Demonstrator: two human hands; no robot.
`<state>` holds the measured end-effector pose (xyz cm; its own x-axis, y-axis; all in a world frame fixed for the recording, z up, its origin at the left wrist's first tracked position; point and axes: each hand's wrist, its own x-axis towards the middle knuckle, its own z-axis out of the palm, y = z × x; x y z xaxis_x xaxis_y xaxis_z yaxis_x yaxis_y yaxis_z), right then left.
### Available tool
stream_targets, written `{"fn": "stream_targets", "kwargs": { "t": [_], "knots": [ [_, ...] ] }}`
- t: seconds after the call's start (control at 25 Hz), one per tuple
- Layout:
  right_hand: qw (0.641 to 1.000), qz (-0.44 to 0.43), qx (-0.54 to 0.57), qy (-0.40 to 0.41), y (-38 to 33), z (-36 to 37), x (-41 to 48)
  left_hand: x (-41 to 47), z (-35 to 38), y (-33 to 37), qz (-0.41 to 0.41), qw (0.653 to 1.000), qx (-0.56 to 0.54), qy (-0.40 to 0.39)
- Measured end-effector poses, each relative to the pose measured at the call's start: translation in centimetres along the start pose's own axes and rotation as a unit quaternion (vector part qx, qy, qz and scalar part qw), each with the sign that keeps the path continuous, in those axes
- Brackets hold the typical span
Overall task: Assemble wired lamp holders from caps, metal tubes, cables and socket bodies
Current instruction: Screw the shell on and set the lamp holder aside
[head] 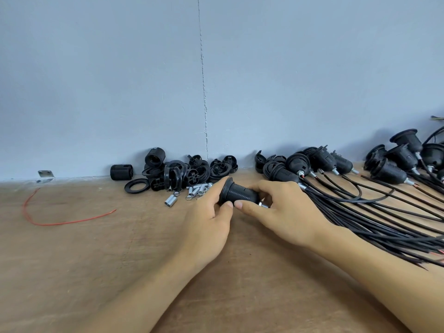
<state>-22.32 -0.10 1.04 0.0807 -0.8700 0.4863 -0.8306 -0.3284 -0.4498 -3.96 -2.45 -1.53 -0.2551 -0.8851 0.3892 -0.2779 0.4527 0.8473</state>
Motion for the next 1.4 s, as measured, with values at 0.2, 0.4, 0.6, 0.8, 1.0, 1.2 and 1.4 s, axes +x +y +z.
{"fn": "stream_targets", "kwargs": {
  "t": [0.2, 0.4, 0.6, 0.8, 1.0, 1.2, 1.4],
  "knots": [
    [0.999, 0.033, 0.038, 0.005, 0.0, 0.4, -0.2, -0.3, 0.1, 0.6, 0.012, 0.998, -0.066, 0.006],
    [0.993, 0.056, 0.102, 0.031, 0.2, 0.1, 0.0, -0.4, 0.1, 1.0, 0.015, 0.996, -0.090, 0.006],
    [0.991, 0.032, 0.128, 0.028, 0.6, -0.1, 0.1, -0.2, 0.2, 0.9, -0.008, 0.996, -0.080, 0.033],
    [0.994, -0.022, 0.105, 0.020, 0.3, -0.1, 0.0, -0.3, 0.2, 1.2, 0.012, 0.999, -0.052, 0.001],
    [0.997, -0.042, 0.068, 0.006, 0.7, 0.3, 0.1, -0.5, 0.0, 2.7, 0.007, 0.997, -0.076, 0.003],
    [0.997, -0.030, 0.071, 0.022, 1.0, 0.1, 0.3, -0.4, 0.1, 2.7, 0.007, 0.996, -0.093, 0.012],
    [0.994, -0.030, 0.090, 0.050, 1.1, 0.0, 0.3, -0.3, 0.1, 2.0, -0.007, 0.996, -0.077, 0.039]
  ]
}}
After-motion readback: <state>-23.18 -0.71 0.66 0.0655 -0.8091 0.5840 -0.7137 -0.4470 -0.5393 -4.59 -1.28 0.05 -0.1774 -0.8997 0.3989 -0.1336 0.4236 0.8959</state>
